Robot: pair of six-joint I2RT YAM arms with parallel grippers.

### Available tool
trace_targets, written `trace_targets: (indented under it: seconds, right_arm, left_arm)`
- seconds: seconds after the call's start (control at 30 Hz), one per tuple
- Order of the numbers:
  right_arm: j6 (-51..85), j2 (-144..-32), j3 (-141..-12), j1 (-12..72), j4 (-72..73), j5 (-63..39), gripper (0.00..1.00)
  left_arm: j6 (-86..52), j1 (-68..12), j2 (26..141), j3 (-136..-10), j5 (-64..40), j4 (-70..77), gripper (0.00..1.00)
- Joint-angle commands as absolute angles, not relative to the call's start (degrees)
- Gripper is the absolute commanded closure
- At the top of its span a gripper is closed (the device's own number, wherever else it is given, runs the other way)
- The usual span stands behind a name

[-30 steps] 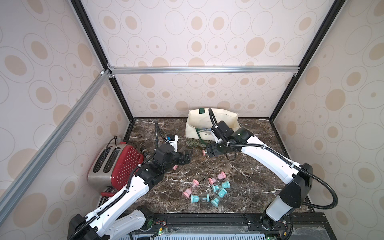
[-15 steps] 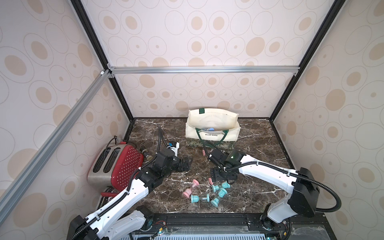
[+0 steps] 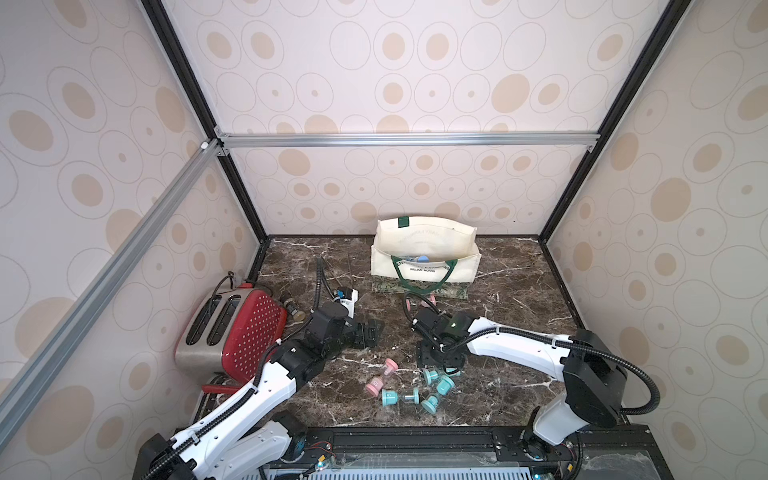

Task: Put the hourglass into the canvas bag
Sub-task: Pick up the hourglass from the center of the board.

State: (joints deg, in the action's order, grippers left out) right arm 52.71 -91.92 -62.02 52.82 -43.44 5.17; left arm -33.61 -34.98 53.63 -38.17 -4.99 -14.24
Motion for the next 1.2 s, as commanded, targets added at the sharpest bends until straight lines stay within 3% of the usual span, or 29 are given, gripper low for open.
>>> trace_targets:
  seconds: [0.0, 0.73, 0.93, 1.17]
  right_arm:
    - [54.5, -93.5, -61.8, 53.2, -43.0, 7.5, 0.21]
    - [53.8, -103.0, -65.9, 52.7, -37.0, 12.2, 0.09]
    - [52.1, -104.0, -67.9, 51.3, -36.5, 14.5, 0.0]
    - [51.4, -106.1, -70.7, 50.4, -35.4, 16.5, 0.0]
  left_arm:
    - [-33.5, -35.0, 52.7, -38.3, -4.5, -13.7, 0.03]
    - [-32.7, -35.1, 55.4, -39.8, -2.9, -13.6, 0.03]
    - [-32.3, -35.1, 56.1, -40.3, -2.5, -14.1, 0.03]
    - [-31.8, -35.1, 56.3, -40.7, -1.6, -13.8, 0.03]
